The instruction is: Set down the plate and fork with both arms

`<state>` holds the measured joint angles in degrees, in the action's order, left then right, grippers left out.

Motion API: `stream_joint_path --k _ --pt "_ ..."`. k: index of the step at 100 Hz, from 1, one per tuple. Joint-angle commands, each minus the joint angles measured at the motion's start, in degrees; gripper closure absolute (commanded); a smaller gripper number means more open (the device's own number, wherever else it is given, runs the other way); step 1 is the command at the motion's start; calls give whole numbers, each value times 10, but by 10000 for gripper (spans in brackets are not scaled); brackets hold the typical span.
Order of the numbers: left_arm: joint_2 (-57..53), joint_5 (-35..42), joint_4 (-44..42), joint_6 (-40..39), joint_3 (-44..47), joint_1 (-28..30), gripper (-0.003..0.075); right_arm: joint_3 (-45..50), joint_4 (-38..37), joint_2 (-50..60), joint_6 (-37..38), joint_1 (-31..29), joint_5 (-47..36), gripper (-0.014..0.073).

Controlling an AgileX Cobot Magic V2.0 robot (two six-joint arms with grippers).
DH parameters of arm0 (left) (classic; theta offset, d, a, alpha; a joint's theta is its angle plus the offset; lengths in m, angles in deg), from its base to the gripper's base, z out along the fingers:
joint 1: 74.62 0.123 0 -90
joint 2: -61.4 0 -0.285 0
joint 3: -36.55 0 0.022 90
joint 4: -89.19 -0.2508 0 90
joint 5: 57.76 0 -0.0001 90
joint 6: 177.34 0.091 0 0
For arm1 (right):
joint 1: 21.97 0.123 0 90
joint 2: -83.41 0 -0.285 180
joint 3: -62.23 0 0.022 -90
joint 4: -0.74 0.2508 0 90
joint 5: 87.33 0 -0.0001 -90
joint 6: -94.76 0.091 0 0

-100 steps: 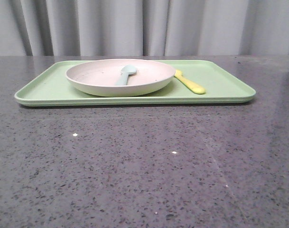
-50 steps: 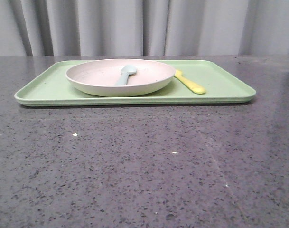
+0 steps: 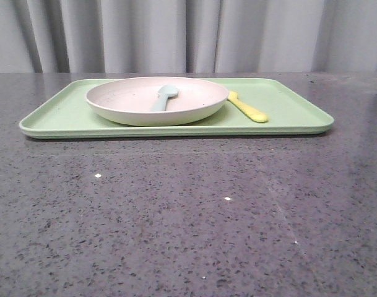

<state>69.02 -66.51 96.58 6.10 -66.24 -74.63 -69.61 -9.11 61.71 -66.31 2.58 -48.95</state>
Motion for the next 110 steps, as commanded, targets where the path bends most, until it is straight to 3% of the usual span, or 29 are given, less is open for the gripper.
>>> stream_joint_path --k 1,19,54,74,89,110 --pt "-18 42 6 -2 8 0 741 -12 -16 -5 -4 -1 -42 661" --pt "-18 42 6 -2 8 0 741 7 -20 -5 -4 -6 -78 661" --pt "-18 42 6 -2 8 0 741 129 27 -4 -6 -106 -310 661" --pt "-18 42 6 -2 8 0 741 203 73 37 -65 -168 -429 661" --pt "-18 42 6 -2 8 0 741 249 99 76 -89 -196 -431 661" --pt "-18 42 6 -2 8 0 741 290 99 148 -89 -211 -368 661"
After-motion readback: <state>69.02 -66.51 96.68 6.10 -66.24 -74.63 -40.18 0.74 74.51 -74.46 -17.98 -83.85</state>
